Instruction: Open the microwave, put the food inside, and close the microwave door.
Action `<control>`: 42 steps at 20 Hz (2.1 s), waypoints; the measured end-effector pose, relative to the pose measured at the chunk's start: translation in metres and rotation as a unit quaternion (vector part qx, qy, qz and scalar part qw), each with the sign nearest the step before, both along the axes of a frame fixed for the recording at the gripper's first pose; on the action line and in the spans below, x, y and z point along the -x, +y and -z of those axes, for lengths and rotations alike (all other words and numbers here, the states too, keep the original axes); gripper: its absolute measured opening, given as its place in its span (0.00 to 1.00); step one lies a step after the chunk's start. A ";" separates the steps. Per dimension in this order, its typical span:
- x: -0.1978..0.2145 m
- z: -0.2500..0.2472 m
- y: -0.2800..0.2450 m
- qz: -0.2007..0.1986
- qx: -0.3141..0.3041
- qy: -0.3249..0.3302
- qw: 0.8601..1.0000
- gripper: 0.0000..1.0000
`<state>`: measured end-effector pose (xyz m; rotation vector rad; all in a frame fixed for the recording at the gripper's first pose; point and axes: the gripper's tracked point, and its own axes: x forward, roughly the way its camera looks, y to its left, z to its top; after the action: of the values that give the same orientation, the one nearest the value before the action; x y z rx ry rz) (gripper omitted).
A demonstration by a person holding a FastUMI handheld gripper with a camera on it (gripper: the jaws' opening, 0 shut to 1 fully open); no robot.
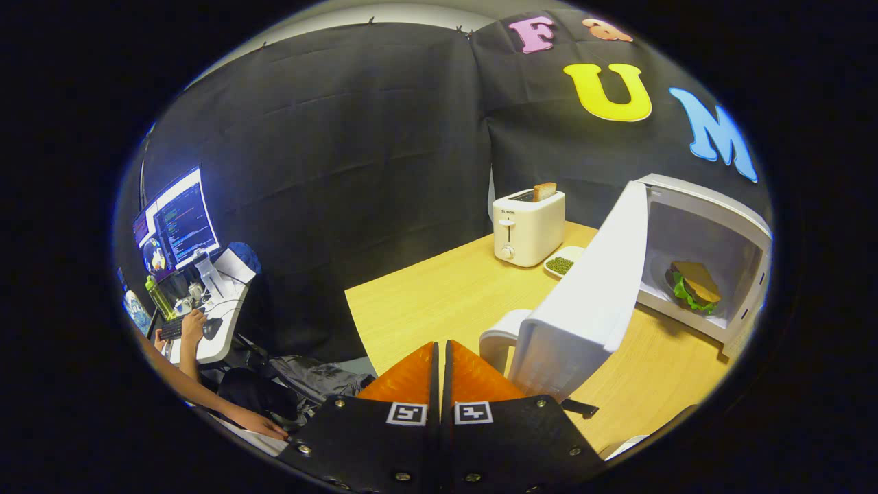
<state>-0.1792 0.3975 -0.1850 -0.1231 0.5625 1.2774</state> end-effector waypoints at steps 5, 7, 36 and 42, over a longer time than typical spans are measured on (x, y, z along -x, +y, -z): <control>-0.009 0.003 -0.029 0.019 0.011 0.002 1.000 0.01; -0.013 0.005 -0.040 0.026 0.018 0.006 0.999 0.01; -0.218 0.006 -0.187 0.251 0.034 -0.007 0.967 0.01; -0.261 0.006 -0.191 0.287 0.027 -0.005 0.958 0.01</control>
<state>0.0822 0.2067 -0.1907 -0.0073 0.5723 0.6960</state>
